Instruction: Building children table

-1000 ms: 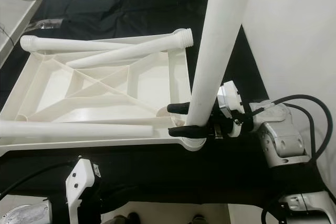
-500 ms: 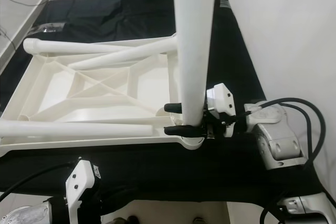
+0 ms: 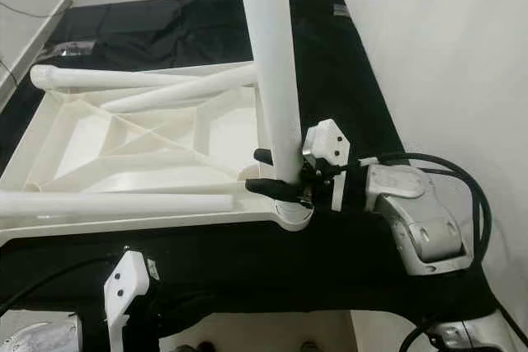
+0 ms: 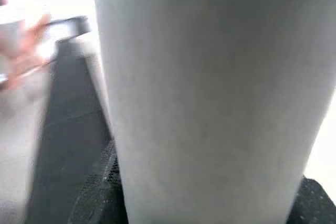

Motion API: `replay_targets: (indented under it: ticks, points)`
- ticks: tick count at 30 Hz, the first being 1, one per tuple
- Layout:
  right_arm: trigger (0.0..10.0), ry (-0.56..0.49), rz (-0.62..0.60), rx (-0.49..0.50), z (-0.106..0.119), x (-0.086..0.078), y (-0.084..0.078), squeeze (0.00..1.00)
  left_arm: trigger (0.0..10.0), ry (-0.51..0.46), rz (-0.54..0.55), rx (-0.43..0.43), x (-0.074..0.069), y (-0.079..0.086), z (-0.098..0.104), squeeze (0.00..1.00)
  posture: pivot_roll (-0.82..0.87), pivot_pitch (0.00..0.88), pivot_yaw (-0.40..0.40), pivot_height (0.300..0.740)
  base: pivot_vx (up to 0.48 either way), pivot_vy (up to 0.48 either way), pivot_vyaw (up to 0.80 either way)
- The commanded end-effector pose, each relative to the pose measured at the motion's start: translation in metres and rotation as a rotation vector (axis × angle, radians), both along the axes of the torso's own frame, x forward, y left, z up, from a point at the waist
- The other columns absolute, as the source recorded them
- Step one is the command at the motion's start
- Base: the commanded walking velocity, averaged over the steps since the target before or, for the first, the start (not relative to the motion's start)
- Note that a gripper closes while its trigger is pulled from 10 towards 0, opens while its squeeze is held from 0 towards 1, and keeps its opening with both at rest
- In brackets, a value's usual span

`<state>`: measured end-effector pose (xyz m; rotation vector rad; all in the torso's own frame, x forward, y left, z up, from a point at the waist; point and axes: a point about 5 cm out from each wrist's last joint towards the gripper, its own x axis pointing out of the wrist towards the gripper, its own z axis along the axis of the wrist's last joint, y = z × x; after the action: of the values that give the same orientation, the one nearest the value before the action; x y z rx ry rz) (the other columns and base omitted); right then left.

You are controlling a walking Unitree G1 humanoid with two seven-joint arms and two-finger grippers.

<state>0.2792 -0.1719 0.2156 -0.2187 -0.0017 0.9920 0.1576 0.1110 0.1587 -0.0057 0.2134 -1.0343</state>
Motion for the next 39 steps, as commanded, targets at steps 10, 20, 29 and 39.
replay_targets:
  ticks: [10, 20, 29, 39]
  points:
    - [10.0, 0.187, -0.253, 0.199, -0.051, -0.040, 0.035, 0.00, 10.0, 0.014, -0.005, -0.003, -0.001, 0.000, -0.002, 0.00, 0.00, 0.303, 0.095, 0.740, 0.000, 0.000, 0.00]
    - [10.0, 0.068, -0.105, 0.226, -0.032, -0.050, 0.039, 0.00, 10.0, 0.008, -0.004, 0.005, 0.003, 0.001, -0.003, 0.00, 0.01, 0.292, 0.099, 0.740, 0.000, 0.000, 0.00]
    - [10.0, -0.056, -0.076, 0.163, -0.026, -0.051, 0.019, 0.00, 10.0, 0.007, -0.009, 0.004, 0.003, 0.000, -0.003, 0.00, 0.01, 0.298, 0.105, 0.740, 0.000, 0.000, 0.00]
    - [10.0, -0.124, -0.139, 0.129, -0.033, -0.041, 0.011, 0.00, 10.0, 0.005, -0.009, 0.005, 0.003, 0.000, -0.002, 0.00, 0.02, 0.304, 0.110, 0.740, 0.000, 0.000, 0.00]
